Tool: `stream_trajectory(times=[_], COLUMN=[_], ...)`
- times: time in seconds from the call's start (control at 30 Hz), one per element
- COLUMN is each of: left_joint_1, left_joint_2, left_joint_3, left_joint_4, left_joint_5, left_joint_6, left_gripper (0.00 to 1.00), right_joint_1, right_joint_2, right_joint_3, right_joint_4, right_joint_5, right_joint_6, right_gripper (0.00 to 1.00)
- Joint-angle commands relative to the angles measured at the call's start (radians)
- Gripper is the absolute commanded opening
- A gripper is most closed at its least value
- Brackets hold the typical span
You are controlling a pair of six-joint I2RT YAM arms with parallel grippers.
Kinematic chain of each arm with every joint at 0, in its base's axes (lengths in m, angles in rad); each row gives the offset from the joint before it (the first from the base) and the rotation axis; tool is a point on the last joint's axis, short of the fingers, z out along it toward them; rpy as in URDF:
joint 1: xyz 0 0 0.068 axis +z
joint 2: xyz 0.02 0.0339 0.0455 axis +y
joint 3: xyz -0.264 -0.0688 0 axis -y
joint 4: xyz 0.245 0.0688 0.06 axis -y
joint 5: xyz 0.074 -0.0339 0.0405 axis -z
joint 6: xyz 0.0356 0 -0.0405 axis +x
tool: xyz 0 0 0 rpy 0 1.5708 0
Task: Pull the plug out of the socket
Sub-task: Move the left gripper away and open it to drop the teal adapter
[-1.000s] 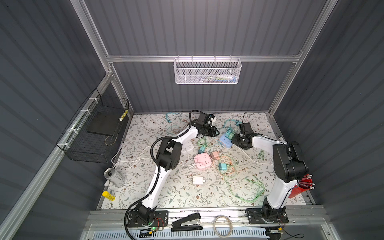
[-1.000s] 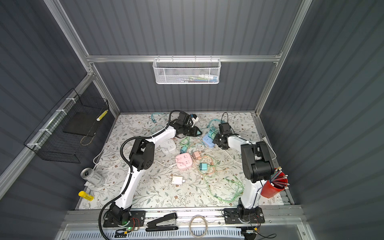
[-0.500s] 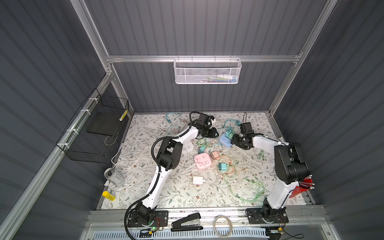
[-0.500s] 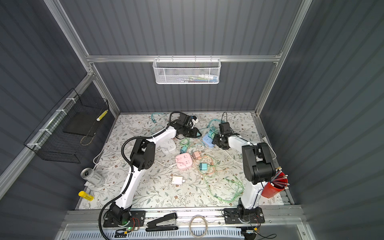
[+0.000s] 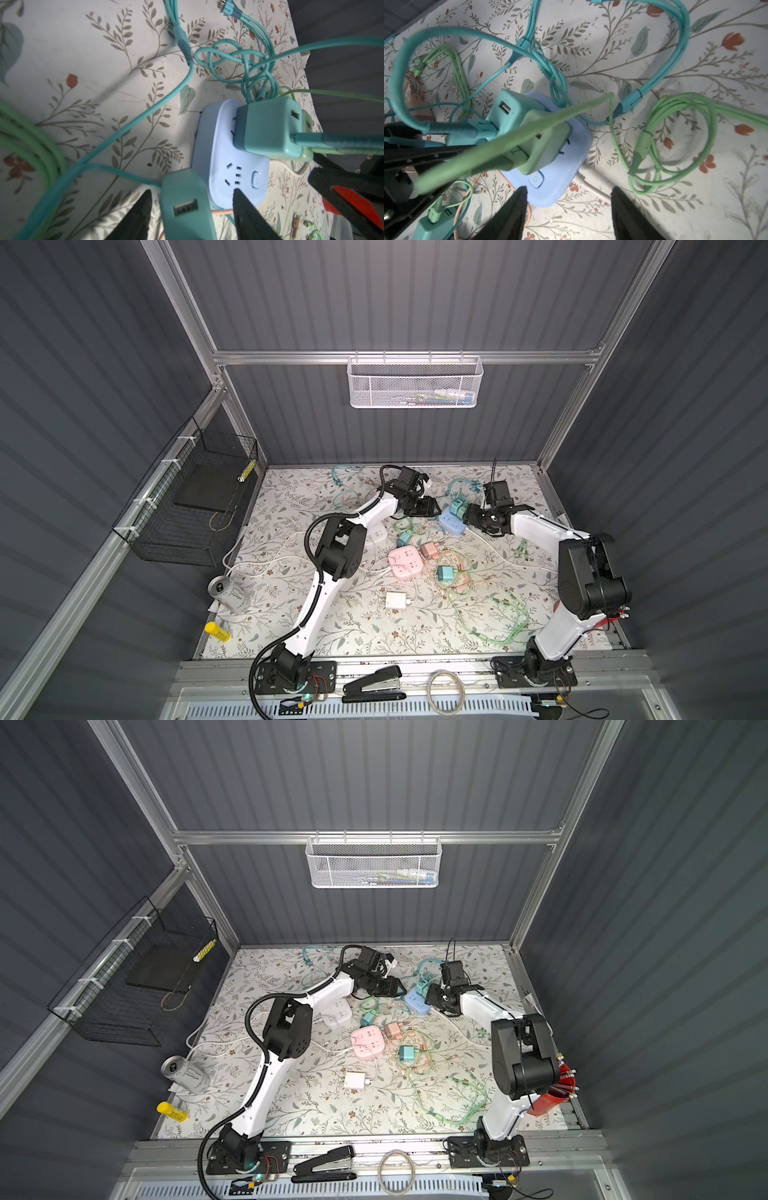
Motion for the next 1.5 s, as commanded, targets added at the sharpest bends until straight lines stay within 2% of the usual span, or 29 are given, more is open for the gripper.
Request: stream_trajectory(times=[0.0,0.4,0.73,0.87,1.13,1.3,1.47], left_joint_1=[0.005,0.016,0.031,0.043,0.04,0.029,0.008], left_joint_2=[-0.048,-0.1,-0.133,-0.155,-0.214,-0.22,-0.183], left_joint_3=[0.013,0.032,0.091,0.079,0.092,0.127,0.162], left_joint_4=[-0.065,-0.248,-0.379,-0.41,-0.455,-0.487,-0.445], left_joint_5=[-0.034,-0.112,-0.195,-0.233,-0.347,-0.378,-0.319], left_joint_6=[0.007,0.009,0.006,0.01,0.019,0.034,0.08], left_gripper=[0.7,0.84,0.85,0.83,0.65,0.65,0.67], right_joint_1=[0.002,0.001,-0.002,-0.004,-0.007,-0.014,-0.017], right_joint_2=[-0.031,-0.034,-0.023,-0.023,-0.013,0.007,0.028], right_joint_3=[-0.001,0.009,0.027,0.026,0.029,0.089,0.131], right_joint_4=[-0.04,-0.041,-0.042,-0.041,-0.01,-0.053,-0.092], right_joint_5=[0.029,0.041,0.03,0.027,-0.005,-0.014,-0.044], right_joint_6=[-0.045,-0.124,-0.167,-0.171,-0.245,-0.315,-0.436], right_gripper=[0.66,0.67,0.68,0.69,0.69,0.68,0.68])
